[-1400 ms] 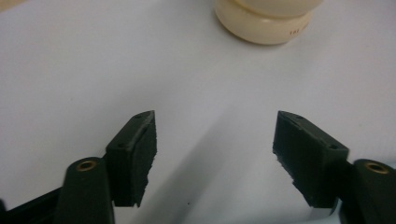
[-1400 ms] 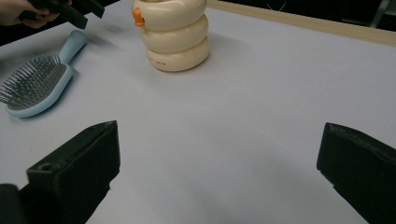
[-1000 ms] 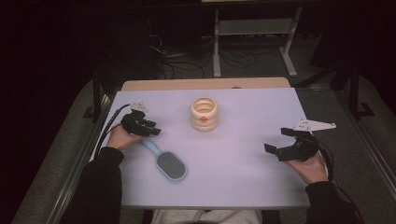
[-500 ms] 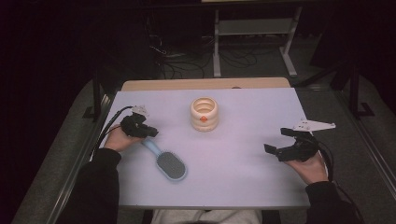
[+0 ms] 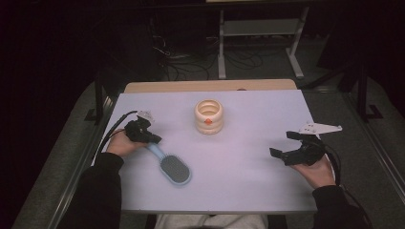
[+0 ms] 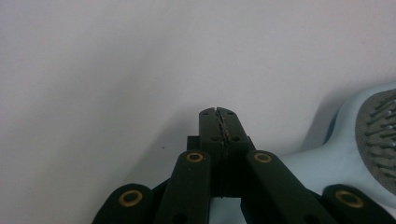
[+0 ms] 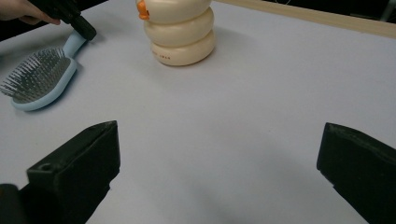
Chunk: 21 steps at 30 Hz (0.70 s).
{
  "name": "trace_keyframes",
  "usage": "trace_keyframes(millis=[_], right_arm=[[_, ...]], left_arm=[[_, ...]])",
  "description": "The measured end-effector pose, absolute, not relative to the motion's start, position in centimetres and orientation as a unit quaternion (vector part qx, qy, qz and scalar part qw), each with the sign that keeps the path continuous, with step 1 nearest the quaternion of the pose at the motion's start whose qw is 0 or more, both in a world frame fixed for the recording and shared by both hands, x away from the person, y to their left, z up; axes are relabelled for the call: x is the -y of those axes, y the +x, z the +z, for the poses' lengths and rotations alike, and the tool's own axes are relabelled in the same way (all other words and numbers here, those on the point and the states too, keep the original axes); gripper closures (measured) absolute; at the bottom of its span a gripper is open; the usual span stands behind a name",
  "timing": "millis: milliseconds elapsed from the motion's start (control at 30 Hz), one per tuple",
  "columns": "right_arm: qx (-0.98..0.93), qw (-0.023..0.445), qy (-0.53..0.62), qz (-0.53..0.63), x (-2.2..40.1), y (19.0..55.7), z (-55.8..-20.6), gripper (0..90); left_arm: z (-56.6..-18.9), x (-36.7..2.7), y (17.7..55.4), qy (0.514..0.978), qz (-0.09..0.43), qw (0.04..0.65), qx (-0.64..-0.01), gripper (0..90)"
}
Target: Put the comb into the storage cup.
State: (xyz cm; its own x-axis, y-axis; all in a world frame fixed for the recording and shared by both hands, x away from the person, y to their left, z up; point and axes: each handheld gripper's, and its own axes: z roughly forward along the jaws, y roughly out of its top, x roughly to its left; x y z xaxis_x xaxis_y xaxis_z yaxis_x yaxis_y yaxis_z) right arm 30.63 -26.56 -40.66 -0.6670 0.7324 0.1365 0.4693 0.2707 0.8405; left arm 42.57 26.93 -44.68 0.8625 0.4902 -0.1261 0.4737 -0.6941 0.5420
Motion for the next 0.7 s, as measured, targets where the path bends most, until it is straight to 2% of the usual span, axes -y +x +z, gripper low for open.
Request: trace_keyframes(millis=[500, 700], right_arm=[[-0.784, 0.142, 0.381, 0.468, 26.6, 30.6, -40.6, 0.0], [-0.786, 0.141, 0.38, 0.467, 26.5, 30.6, -40.6, 0.0]], left_arm=[[-44.7, -27.5, 42.3, 0.924, -0.001, 0.275, -0.267, 90.0], [-44.7, -28.2, 41.9, 0.918, -0.006, 0.289, -0.272, 90.0]])
